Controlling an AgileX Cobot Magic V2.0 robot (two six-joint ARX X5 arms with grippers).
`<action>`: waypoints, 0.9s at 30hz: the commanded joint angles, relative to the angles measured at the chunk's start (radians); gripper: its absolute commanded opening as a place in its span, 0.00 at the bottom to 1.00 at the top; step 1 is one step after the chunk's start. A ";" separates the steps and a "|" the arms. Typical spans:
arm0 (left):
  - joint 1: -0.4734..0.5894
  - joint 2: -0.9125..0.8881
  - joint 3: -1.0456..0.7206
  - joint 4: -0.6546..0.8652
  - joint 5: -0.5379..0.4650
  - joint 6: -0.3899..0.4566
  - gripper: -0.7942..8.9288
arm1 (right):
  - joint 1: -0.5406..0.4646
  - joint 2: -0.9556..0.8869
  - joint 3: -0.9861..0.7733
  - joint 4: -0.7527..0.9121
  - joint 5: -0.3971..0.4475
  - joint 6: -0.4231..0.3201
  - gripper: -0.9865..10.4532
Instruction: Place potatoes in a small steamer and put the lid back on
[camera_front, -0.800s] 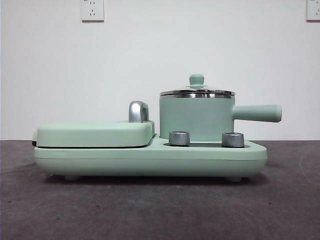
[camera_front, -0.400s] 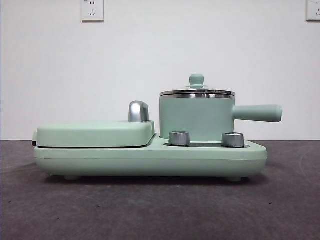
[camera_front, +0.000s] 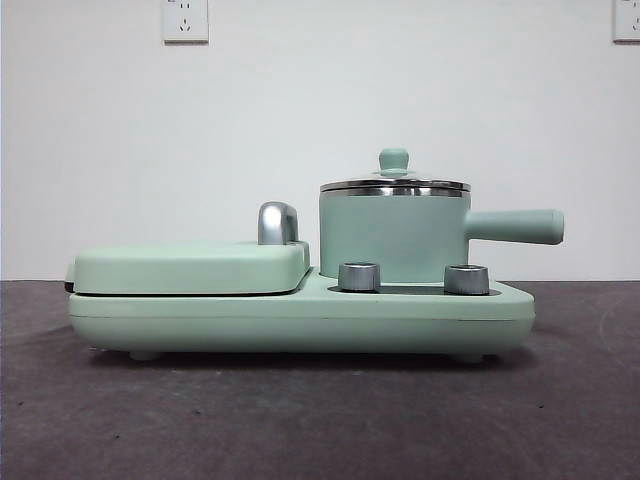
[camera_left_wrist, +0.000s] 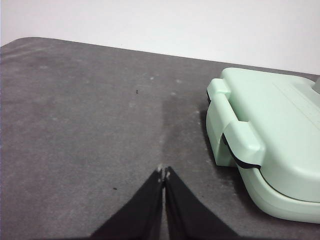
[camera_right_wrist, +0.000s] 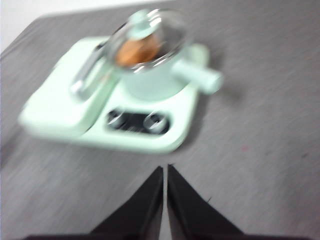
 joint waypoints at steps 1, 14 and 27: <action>0.001 0.000 -0.020 0.011 -0.002 -0.005 0.09 | -0.064 -0.050 -0.140 0.215 0.033 0.003 0.09; 0.001 0.000 -0.020 0.011 -0.002 -0.005 0.09 | -0.109 -0.282 -0.672 0.673 0.336 -0.010 0.09; 0.000 0.000 -0.020 0.011 -0.002 -0.005 0.09 | -0.066 -0.363 -0.848 0.745 0.367 -0.148 0.09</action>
